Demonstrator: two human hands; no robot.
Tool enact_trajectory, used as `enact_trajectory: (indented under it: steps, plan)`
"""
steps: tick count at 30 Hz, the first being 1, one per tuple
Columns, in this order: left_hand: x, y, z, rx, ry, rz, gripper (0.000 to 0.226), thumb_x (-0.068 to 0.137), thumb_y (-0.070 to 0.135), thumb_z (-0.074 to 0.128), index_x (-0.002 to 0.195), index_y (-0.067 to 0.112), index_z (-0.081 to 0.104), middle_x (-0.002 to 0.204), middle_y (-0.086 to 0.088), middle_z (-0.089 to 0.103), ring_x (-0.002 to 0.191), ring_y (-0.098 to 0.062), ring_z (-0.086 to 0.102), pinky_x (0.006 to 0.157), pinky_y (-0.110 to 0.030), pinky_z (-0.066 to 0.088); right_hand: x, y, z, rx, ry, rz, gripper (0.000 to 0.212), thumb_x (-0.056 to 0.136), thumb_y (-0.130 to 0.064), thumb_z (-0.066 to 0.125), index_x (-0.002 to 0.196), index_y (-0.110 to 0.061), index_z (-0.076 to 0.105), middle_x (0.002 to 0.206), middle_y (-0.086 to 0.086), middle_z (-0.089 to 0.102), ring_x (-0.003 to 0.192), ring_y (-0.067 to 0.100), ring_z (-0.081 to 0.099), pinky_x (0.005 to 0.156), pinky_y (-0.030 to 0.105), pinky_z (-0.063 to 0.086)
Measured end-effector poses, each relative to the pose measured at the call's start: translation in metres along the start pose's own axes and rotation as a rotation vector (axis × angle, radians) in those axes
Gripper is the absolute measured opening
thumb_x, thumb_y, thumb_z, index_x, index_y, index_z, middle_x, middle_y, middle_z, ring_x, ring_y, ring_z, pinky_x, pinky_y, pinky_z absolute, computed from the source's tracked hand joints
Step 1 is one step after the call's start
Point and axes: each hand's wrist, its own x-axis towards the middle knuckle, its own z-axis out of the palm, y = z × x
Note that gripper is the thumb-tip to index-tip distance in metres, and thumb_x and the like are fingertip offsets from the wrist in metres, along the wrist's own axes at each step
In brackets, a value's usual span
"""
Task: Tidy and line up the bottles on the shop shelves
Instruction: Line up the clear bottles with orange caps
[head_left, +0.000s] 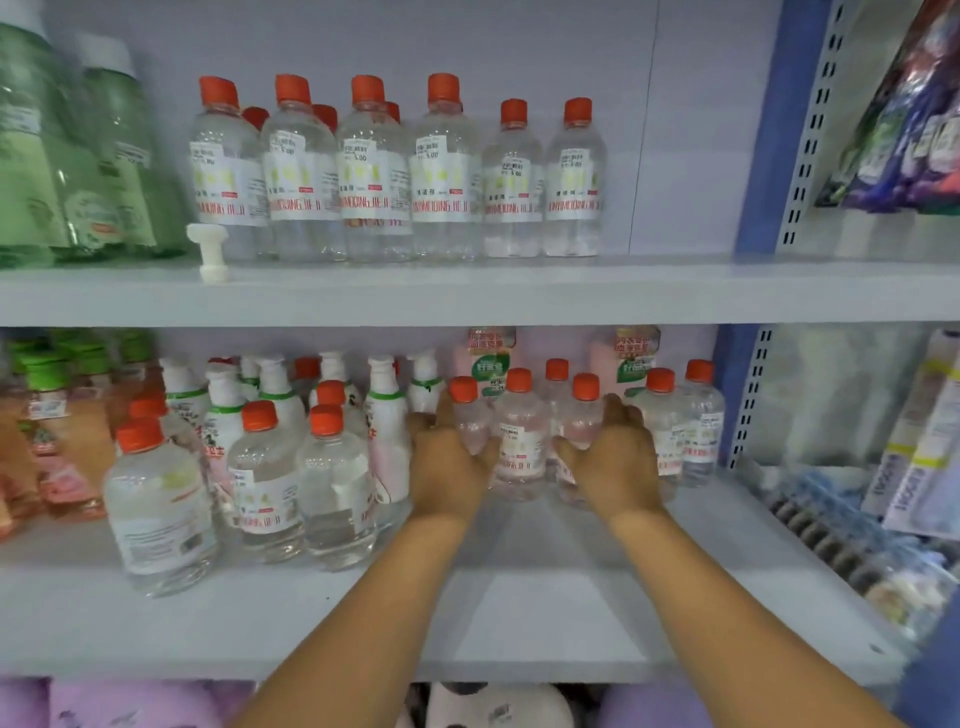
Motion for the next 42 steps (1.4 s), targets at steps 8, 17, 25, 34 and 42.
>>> enact_trajectory:
  steps: [8,17,25,34,42]
  plan:
    - [-0.117,-0.027,-0.141,-0.038,0.197,0.187,0.064,0.076,0.066,0.072,0.132,0.062,0.043,0.109,0.026,0.044,0.089,0.008,0.056,0.068,-0.002,0.041,-0.071,-0.061,-0.002,0.405,-0.198,-0.141,0.075,0.068,-0.064,0.076,0.135,-0.043,0.048,0.128,-0.017,0.062,0.114,0.014,0.062,0.092,0.034,0.054]
    - [-0.104,-0.129,-0.274,0.193,0.378,-0.102,0.085,0.078,0.047,0.083,0.152,0.042,0.042,0.124,0.006,0.049,0.080,0.012,0.055,0.073,-0.033,0.041,-0.093,-0.132,0.065,0.455,-0.313,-0.183,0.076,0.085,-0.051,0.075,0.150,-0.038,0.038,0.150,-0.010,0.050,0.130,0.019,0.054,0.104,0.041,0.049]
    - [-0.050,-0.193,-0.312,0.207,0.439,-0.163,0.082,0.084,0.045,0.080,0.154,0.038,0.037,0.158,-0.011,0.036,0.142,-0.033,0.042,0.104,-0.052,0.045,-0.089,-0.133,0.086,0.495,-0.326,-0.183,0.076,0.089,-0.049,0.071,0.153,-0.043,0.028,0.151,-0.011,0.048,0.126,0.014,0.054,0.096,0.034,0.048]
    - [-0.012,-0.207,-0.303,0.091,0.228,-0.152,0.076,0.096,0.034,0.070,0.158,0.042,0.027,0.110,-0.011,0.066,0.084,-0.029,0.066,0.075,-0.039,0.050,-0.079,-0.094,0.066,0.578,-0.341,-0.138,0.056,0.096,-0.039,0.066,0.147,-0.040,0.042,0.132,-0.019,0.058,0.112,-0.003,0.060,0.089,0.015,0.048]
    - [-0.091,-0.058,-0.155,-0.376,0.184,0.369,0.023,0.091,0.040,0.064,0.114,0.039,0.061,0.116,0.011,0.066,0.110,-0.012,0.067,0.092,-0.019,0.052,-0.019,0.015,-0.017,0.435,0.246,0.128,0.044,0.093,-0.035,0.070,0.133,-0.019,0.058,0.135,0.003,0.055,0.113,0.022,0.060,0.092,0.034,0.049]
